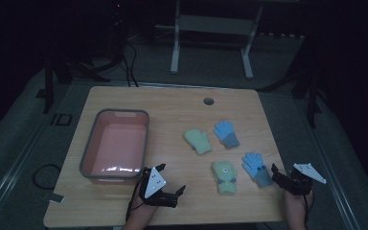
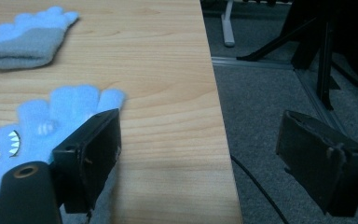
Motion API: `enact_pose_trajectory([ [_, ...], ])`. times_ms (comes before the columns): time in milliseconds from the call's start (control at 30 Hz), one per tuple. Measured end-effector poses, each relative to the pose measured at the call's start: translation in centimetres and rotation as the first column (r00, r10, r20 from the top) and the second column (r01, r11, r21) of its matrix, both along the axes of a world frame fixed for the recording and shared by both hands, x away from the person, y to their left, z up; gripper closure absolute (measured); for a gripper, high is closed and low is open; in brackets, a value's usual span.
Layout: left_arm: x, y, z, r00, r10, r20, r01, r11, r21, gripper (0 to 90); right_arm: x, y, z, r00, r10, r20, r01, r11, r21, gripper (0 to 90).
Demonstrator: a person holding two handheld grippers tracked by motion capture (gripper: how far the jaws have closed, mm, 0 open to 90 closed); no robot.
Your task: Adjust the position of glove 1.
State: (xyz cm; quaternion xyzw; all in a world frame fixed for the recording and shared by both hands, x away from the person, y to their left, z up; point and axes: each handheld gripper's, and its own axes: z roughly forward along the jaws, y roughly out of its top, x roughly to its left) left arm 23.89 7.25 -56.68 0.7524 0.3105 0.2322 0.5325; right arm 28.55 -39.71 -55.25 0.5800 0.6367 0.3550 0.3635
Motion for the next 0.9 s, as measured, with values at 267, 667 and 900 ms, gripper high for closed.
enact_pose_trajectory([
  [267, 0.0, -0.1, 0.0, 0.9999, -0.016, -0.002, 0.016, 0.9999, 0.005, 0.3, 0.1, 0.0, -0.1, 0.9987, 0.012, -0.050, -0.012, 1.000, 0.012, 13.5],
  [667, -0.1, -0.1, 0.0, 0.9997, -0.023, 0.002, 0.023, 0.9997, 0.007, 0.3, 0.6, -0.2, 0.5, 0.9926, 0.048, -0.112, -0.042, 0.997, 0.058, 13.3],
  [900, -0.2, -0.2, 0.0, 0.9997, -0.024, 0.009, 0.024, 0.9996, 0.014, 0.3, 0.7, 0.0, 1.1, 0.9927, 0.065, -0.102, -0.061, 0.997, 0.046, 13.3],
])
